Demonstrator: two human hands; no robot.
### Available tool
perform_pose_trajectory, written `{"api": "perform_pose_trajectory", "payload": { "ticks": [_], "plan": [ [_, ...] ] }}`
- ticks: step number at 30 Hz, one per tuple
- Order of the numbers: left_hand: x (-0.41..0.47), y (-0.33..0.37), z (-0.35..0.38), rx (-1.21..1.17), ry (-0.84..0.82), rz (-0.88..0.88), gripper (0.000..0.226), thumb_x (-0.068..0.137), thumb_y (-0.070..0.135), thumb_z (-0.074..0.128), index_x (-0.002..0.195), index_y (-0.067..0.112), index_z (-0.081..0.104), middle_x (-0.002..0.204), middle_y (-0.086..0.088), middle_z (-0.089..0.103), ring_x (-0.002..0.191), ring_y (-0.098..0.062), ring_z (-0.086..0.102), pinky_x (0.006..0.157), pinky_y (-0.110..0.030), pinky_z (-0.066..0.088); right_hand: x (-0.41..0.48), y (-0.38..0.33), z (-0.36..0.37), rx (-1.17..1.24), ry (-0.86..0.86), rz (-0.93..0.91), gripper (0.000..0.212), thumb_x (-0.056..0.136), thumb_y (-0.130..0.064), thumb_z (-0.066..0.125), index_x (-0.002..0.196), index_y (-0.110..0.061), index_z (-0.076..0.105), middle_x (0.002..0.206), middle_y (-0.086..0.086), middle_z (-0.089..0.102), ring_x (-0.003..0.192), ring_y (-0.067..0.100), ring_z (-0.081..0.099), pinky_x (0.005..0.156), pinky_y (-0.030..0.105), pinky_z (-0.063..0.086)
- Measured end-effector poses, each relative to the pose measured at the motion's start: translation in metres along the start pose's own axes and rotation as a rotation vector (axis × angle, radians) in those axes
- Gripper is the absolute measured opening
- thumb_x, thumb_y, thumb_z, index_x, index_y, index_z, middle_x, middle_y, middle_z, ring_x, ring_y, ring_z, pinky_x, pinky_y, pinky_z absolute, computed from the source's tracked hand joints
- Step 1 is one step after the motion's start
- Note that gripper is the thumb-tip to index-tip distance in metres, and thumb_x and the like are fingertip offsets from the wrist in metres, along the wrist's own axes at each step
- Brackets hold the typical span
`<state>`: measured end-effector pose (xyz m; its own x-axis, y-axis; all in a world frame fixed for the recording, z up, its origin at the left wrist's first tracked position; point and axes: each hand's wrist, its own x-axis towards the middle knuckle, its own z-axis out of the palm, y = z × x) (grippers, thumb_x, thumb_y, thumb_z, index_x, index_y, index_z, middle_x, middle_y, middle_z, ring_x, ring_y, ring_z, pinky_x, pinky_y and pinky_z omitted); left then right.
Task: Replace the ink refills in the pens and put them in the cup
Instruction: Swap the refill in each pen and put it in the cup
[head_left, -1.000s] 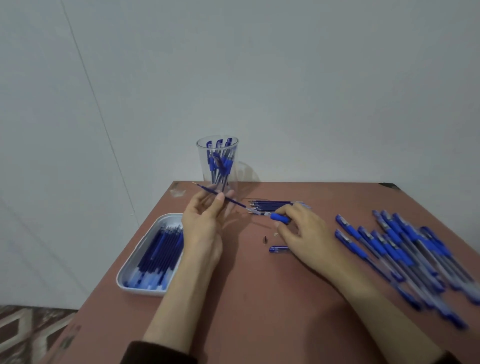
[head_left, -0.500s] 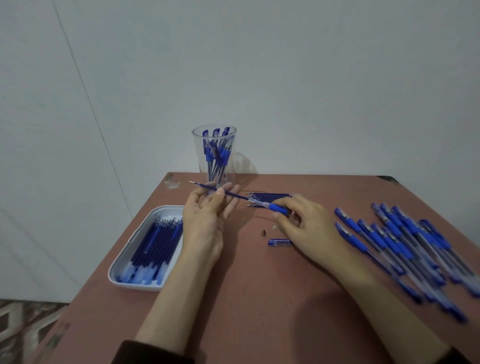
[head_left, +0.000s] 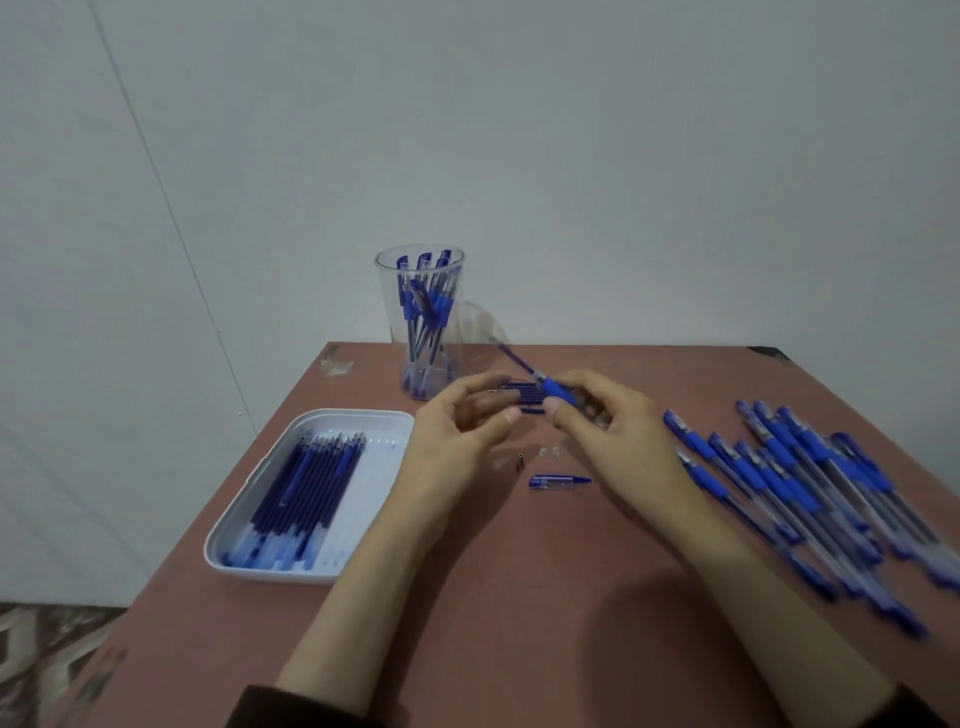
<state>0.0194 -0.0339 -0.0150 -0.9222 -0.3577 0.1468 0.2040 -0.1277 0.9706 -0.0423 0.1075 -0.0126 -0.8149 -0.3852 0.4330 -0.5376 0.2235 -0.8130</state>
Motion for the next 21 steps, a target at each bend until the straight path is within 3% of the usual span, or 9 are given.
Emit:
{"api": "perform_pose_trajectory", "payload": {
  "ticks": [2, 5, 10, 13, 15, 18, 21],
  "plan": [
    [0.0, -0.005, -0.003, 0.398, -0.001, 0.06, 0.027, 0.084, 0.004, 0.068, 0.097, 0.028, 0.067, 0.098, 0.005, 0.071, 0.087, -0.01, 0.067, 0.086, -0.036, 0.055, 0.004, -0.002, -0.005, 0.236, 0.035, 0.111, 0.014, 0.092, -0.016, 0.06, 0.093, -0.026, 0.07, 0.07, -0.004, 0.064, 0.063, 0.009, 0.054, 0.061, 0.027, 0.044],
    [-0.005, -0.007, -0.003, 0.856, -0.053, 0.111, 0.024, 0.084, 0.018, 0.069, 0.105, 0.029, 0.07, 0.091, 0.013, 0.067, 0.082, -0.004, 0.06, 0.081, -0.017, 0.046, 0.008, -0.009, -0.016, 0.619, 0.066, 0.238, 0.019, 0.096, -0.011, 0.049, 0.098, -0.013, 0.068, 0.069, 0.005, 0.06, 0.059, 0.013, 0.049, 0.056, 0.025, 0.04],
    [-0.005, -0.007, -0.004, 1.044, -0.138, 0.156, 0.02, 0.086, 0.022, 0.067, 0.106, 0.024, 0.072, 0.095, 0.008, 0.07, 0.082, -0.003, 0.058, 0.076, -0.012, 0.041, 0.009, -0.008, -0.023, 0.785, 0.061, 0.289, 0.021, 0.097, -0.013, 0.045, 0.098, -0.011, 0.066, 0.069, 0.006, 0.06, 0.056, 0.012, 0.05, 0.058, 0.024, 0.041],
    [-0.002, -0.01, -0.004, 0.923, -0.042, 0.184, 0.01, 0.083, 0.02, 0.071, 0.091, 0.024, 0.075, 0.081, 0.01, 0.07, 0.072, -0.002, 0.059, 0.066, -0.005, 0.039, 0.007, -0.006, -0.021, 0.617, 0.081, 0.259, 0.019, 0.096, -0.01, 0.048, 0.099, -0.011, 0.067, 0.068, 0.005, 0.059, 0.056, 0.012, 0.048, 0.058, 0.026, 0.04],
    [0.0, -0.008, -0.004, 0.628, 0.061, 0.122, 0.008, 0.082, 0.015, 0.072, 0.084, 0.022, 0.074, 0.077, 0.004, 0.071, 0.067, -0.006, 0.061, 0.062, -0.007, 0.045, 0.005, -0.004, -0.019, 0.298, 0.1, 0.139, 0.015, 0.093, -0.011, 0.055, 0.095, -0.016, 0.07, 0.068, -0.004, 0.061, 0.059, 0.009, 0.05, 0.061, 0.025, 0.041],
    [0.0, 0.002, -0.005, 0.137, 0.079, -0.023, 0.011, 0.083, 0.008, 0.069, 0.09, 0.015, 0.073, 0.082, -0.002, 0.07, 0.071, -0.006, 0.063, 0.062, -0.014, 0.051, 0.001, -0.001, -0.016, -0.087, 0.09, -0.067, 0.016, 0.088, -0.012, 0.064, 0.089, -0.027, 0.069, 0.073, -0.017, 0.065, 0.068, -0.001, 0.057, 0.065, 0.012, 0.04],
    [-0.001, 0.007, -0.005, -0.054, 0.067, -0.069, 0.012, 0.084, 0.008, 0.067, 0.094, 0.012, 0.071, 0.082, -0.002, 0.068, 0.074, -0.007, 0.063, 0.067, -0.015, 0.052, -0.003, -0.001, -0.012, -0.274, 0.057, -0.13, 0.015, 0.086, -0.017, 0.064, 0.094, -0.027, 0.071, 0.086, -0.015, 0.068, 0.079, 0.003, 0.06, 0.072, 0.022, 0.047]
  ]
}}
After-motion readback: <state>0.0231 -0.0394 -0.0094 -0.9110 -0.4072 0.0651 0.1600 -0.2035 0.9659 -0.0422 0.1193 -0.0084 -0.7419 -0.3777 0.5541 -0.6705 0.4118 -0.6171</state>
